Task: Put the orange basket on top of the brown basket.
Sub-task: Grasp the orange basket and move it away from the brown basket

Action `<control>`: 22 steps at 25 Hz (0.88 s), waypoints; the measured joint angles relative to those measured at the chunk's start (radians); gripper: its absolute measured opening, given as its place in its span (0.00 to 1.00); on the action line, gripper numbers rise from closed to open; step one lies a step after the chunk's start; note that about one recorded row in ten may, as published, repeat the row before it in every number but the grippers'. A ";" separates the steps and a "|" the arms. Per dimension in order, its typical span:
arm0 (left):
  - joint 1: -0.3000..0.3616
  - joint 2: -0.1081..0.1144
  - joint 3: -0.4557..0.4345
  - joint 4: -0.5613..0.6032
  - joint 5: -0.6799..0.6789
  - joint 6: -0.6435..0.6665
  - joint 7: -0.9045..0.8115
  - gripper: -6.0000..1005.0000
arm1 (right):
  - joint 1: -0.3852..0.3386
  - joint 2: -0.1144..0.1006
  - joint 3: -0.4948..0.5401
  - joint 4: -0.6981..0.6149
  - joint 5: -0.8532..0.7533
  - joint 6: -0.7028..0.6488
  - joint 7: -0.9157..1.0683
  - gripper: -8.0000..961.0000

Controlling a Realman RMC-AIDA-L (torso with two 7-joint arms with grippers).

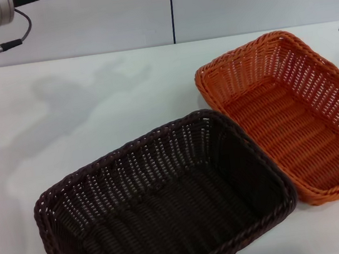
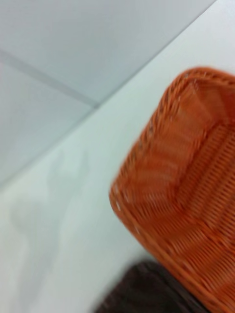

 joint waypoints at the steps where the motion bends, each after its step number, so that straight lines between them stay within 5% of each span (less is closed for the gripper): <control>1: 0.000 0.001 0.000 -0.001 0.000 0.001 0.000 0.84 | -0.006 0.004 -0.003 0.000 -0.002 0.019 0.034 0.58; 9: -0.006 0.011 0.005 -0.017 -0.001 -0.005 0.000 0.84 | -0.012 0.045 -0.020 0.024 -0.086 0.092 0.237 0.58; 22: 0.002 0.015 0.010 -0.015 -0.001 -0.023 0.000 0.84 | -0.014 0.093 -0.124 0.158 -0.137 0.128 0.231 0.58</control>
